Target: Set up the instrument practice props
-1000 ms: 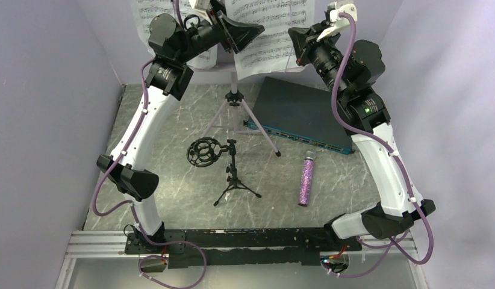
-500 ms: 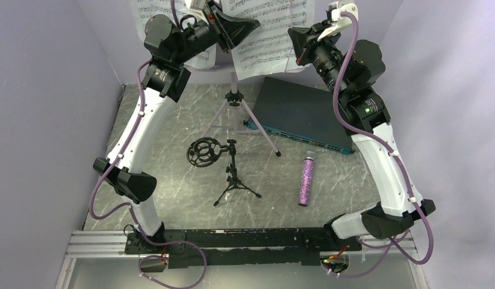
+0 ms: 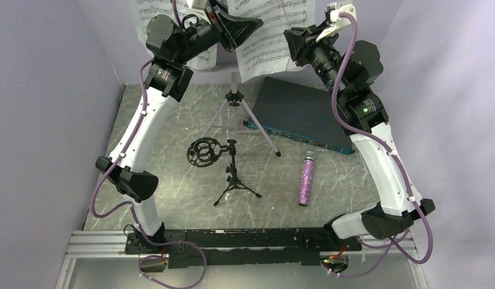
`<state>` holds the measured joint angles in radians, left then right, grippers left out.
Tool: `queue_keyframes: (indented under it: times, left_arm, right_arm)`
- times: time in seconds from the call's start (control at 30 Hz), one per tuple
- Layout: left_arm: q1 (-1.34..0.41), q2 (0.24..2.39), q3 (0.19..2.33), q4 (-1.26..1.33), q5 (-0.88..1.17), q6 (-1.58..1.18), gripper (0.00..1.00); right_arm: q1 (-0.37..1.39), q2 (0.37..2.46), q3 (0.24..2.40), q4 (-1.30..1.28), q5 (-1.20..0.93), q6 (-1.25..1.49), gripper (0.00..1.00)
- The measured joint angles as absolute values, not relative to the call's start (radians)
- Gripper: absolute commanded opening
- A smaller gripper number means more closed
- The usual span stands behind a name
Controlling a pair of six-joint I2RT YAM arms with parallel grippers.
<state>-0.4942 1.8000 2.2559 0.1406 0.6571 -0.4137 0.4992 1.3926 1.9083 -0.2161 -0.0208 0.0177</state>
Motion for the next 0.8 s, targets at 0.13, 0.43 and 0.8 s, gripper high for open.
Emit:
queue_keyframes:
  times: [0.13, 0.43, 0.8]
  left_arm:
    - [-0.496, 1.802, 2.256, 0.147, 0.657, -0.412, 0.43]
    - [-0.498, 1.796, 2.241, 0.154, 0.653, -0.407, 0.72]
    - [-0.498, 1.618, 1.978, 0.157, 0.601, -0.403, 0.88]
  right_arm:
    - [0.499, 1.393, 1.900, -0.208, -0.033, 0.021, 0.37]
    - [0.500, 1.382, 1.882, -0.194, -0.042, 0.027, 0.52]
    - [0.501, 1.320, 1.818, -0.163, -0.045, 0.032, 0.63]
